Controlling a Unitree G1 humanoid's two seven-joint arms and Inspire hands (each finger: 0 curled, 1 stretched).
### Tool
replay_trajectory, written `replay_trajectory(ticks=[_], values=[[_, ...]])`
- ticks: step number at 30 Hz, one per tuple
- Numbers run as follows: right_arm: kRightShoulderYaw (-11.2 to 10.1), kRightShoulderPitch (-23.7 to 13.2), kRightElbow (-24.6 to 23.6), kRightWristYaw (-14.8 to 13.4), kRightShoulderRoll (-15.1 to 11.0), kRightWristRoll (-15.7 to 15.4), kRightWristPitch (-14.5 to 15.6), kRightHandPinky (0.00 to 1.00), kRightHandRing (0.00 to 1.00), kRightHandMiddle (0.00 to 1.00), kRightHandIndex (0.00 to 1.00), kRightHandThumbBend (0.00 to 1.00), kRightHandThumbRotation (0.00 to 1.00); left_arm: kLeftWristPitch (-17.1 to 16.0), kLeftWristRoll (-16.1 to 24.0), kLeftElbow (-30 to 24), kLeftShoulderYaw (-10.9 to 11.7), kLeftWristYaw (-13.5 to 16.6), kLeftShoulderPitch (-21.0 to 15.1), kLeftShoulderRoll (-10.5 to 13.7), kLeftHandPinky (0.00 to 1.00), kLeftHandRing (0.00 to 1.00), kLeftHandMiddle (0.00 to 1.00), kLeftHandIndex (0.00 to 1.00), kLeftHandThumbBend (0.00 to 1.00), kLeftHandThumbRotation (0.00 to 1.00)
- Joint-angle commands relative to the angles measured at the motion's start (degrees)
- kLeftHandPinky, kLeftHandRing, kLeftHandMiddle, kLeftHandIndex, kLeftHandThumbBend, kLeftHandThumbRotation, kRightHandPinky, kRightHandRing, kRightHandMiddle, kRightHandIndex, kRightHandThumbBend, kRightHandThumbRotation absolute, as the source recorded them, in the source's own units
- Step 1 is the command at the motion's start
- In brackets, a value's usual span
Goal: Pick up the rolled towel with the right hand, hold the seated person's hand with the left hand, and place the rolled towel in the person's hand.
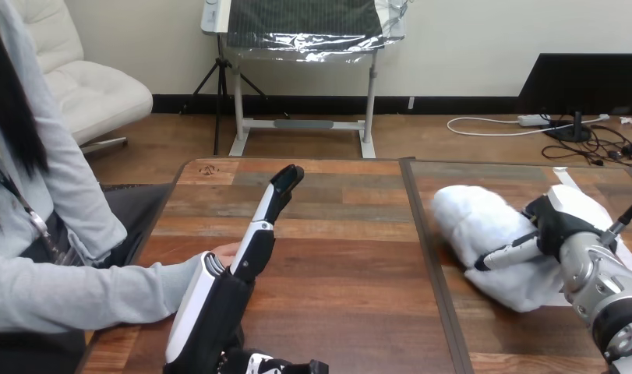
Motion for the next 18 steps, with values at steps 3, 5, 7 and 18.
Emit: replay_trajectory(ticks=[3, 5, 7, 18], values=[[-1.8, 3.4, 0.8, -1.0, 1.5, 2.2, -1.8, 0.59, 0.66, 0.66, 0.49, 0.85, 0.0, -1.2, -0.2, -2.5, 0.3, -0.1, -2.0, -0.5, 0.99, 1.0, 1.0, 1.0, 1.0, 0.76], [-2.5, 3.7, 0.6, -2.1, 1.4, 3.0, -2.9, 0.57, 0.64, 0.65, 0.48, 0.85, 0.0, -1.2, 0.0, -2.5, 0.5, -0.1, -2.0, -0.6, 0.99, 1.0, 1.0, 1.0, 1.0, 0.76], [-3.0, 3.9, 0.5, -3.0, 1.4, 3.5, -3.9, 0.56, 0.62, 0.62, 0.47, 0.86, 0.0, -1.1, 0.2, -2.6, 0.7, -0.1, -1.9, -0.6, 0.99, 1.0, 1.0, 1.0, 1.0, 0.76], [-6.8, 5.5, -0.4, -7.9, 1.4, 7.7, -11.5, 0.47, 0.52, 0.52, 0.43, 0.86, 0.0, -0.5, 1.4, -2.1, 1.7, 0.0, -2.0, -0.9, 0.98, 1.0, 1.0, 1.0, 1.0, 0.77]])
